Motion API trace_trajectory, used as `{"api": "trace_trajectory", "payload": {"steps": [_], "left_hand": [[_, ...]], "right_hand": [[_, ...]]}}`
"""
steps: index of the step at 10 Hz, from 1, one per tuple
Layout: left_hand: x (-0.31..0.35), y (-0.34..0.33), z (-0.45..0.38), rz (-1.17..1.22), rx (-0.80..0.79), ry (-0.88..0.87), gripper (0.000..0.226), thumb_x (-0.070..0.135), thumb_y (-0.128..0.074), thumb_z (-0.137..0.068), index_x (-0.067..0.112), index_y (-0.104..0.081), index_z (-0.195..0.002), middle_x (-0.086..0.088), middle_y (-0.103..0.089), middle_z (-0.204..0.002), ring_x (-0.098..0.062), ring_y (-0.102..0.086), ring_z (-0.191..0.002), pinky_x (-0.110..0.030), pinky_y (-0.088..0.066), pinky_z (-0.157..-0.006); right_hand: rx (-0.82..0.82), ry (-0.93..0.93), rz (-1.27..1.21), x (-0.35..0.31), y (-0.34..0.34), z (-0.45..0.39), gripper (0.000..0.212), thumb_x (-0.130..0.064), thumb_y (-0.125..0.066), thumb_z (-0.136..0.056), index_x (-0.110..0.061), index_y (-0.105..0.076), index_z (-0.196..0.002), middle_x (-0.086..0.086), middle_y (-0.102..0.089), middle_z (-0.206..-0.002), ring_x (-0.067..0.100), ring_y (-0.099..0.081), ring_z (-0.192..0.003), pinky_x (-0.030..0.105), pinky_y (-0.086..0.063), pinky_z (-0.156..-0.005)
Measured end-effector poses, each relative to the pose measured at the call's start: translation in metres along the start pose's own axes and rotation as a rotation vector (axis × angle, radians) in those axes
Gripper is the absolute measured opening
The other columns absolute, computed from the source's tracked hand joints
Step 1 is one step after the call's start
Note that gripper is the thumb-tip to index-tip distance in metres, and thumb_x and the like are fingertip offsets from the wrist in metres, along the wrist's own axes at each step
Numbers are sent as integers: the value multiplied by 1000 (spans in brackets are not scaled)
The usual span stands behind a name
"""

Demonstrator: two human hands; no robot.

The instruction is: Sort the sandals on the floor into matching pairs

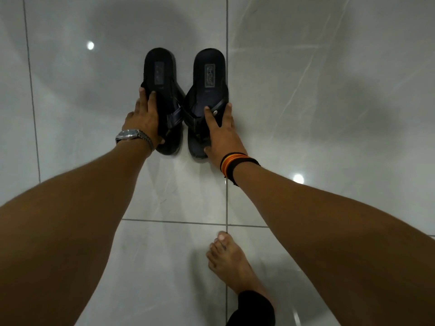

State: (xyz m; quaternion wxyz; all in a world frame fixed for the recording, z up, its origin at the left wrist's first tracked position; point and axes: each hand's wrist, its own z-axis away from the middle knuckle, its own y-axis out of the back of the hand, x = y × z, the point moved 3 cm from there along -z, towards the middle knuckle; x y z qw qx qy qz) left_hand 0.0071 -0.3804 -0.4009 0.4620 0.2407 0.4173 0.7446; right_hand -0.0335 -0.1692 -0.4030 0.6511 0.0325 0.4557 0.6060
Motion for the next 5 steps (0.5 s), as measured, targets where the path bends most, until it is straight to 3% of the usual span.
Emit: {"api": "trace_trajectory", "payload": {"steps": [1,2,3,4,5], "left_hand": [[18,18,14,-28,110,-22,108,21,-77,-82,14,-3,-160,-20,1,-167,-42,-17,-151,-57,-24,-120],[39,43,31,8,166,-25,95,31,-66,-92,12,-4,-160,-19,1,-168,-37,-7,-154,-53,-16,-124],[79,86,64,42,270,-58,77,48,-40,-102,12,-5,-161,-17,3,-168,-33,-1,-155,-50,-8,-126],[110,135,82,66,345,-53,73,51,-28,-103,12,-6,-161,-16,4,-168,-31,3,-155,-49,-4,-126],[155,227,109,125,492,-80,72,51,-22,-104,10,-6,-161,-17,5,-168,-31,3,-155,-49,-2,-126]], "right_hand": [[3,26,-63,1,11,18,100,0,-67,-93,-28,-5,-166,19,16,-172,37,-18,-159,38,-39,-121],[-22,36,-82,8,22,53,98,-1,-65,-94,-28,-4,-166,14,14,-173,35,-29,-155,35,-45,-115],[-64,12,-82,27,47,122,86,-15,-64,-99,-26,-11,-166,3,13,-174,26,-43,-149,26,-46,-108],[-97,-29,-135,41,77,172,74,-28,-61,-102,-28,-20,-164,-4,-1,-175,17,-36,-153,22,-32,-117],[-72,-11,-342,57,125,292,51,-56,-63,-94,-46,-52,-143,-25,-49,-153,0,-50,-141,27,-34,-124]]}}
